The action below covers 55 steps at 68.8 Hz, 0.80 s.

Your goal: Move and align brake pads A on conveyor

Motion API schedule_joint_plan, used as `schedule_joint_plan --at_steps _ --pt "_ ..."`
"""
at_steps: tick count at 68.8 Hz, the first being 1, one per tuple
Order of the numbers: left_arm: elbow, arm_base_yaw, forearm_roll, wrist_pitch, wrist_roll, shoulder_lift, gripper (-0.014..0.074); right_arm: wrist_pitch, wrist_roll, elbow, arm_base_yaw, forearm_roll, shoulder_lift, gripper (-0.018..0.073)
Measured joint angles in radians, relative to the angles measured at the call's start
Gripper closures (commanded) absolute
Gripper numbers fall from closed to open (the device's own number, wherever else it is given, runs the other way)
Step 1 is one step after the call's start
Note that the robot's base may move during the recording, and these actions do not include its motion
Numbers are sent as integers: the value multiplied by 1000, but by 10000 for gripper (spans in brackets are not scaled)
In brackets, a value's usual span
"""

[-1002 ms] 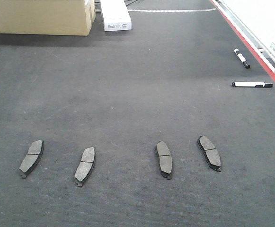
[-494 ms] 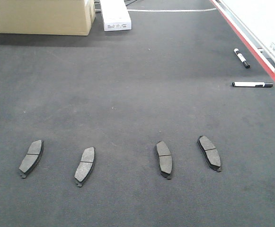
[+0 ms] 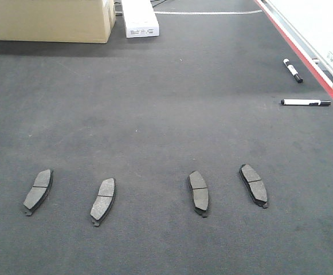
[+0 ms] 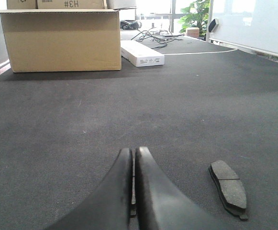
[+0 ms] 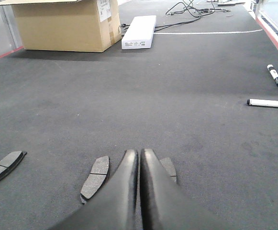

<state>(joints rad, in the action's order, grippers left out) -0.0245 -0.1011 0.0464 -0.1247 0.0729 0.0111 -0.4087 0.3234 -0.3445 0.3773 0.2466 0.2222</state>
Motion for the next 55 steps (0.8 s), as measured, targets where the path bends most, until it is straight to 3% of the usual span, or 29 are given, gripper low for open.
schedule_joint_plan --at_steps 55 --pt "0 0 3 -1 -2 0 604 0 0 1 0 0 0 568"
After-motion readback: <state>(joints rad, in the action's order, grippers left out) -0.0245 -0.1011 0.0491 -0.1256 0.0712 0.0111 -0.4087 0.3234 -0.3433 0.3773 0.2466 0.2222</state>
